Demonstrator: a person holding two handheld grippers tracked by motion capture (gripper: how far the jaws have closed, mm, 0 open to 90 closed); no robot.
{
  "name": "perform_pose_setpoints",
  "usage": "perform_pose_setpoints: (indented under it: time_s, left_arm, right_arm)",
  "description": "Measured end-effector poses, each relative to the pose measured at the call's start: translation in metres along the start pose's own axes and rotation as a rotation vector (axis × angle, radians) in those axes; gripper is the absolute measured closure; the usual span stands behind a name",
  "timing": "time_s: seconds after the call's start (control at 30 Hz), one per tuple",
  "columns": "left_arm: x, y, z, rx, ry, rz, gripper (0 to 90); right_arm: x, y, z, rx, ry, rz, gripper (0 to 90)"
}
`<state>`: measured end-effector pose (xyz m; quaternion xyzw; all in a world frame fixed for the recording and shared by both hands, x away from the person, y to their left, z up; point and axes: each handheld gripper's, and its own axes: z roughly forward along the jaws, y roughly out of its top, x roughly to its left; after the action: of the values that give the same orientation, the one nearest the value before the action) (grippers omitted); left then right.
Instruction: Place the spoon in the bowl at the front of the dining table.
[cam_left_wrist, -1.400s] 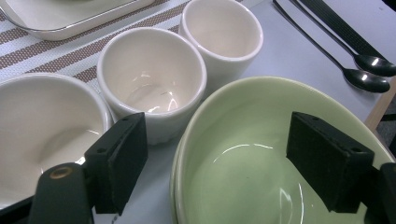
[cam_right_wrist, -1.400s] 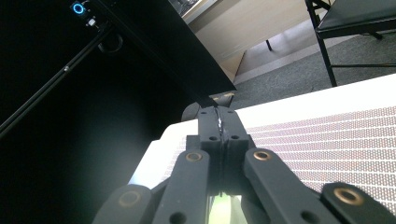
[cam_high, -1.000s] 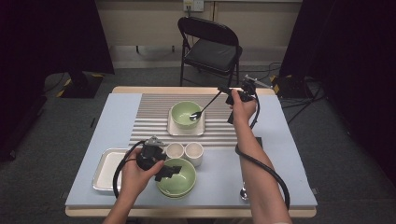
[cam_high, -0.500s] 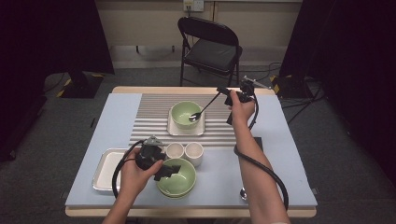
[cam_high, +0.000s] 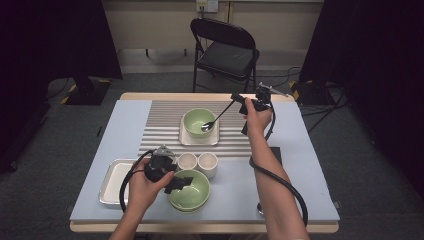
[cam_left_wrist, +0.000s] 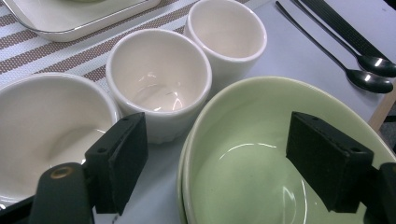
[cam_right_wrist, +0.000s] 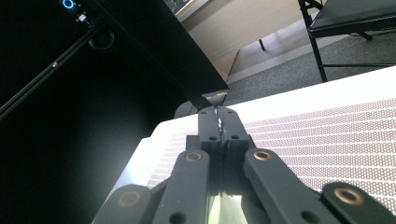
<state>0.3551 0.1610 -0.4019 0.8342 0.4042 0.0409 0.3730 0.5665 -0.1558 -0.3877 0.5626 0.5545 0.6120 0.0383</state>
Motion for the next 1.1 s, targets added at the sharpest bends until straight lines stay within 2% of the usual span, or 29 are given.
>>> perform_pose_setpoints:
  time_s: [0.6,0.97,1.1]
  left_arm:
    - [-0.001,0.001,0.000,0.015,0.007,0.018,20.8]
    - [-0.002,0.001,0.001,0.009,0.009,0.008,20.9]
    - [-0.002,0.002,0.001,0.013,0.010,0.019,20.8]
  right_arm:
    - [-0.001,-0.007,-0.007,0.006,0.015,0.016,90.0]
    - [-0.001,-0.011,-0.012,0.009,0.021,0.020,90.0]
    - [0.000,-0.013,-0.013,0.016,0.022,0.016,90.0]
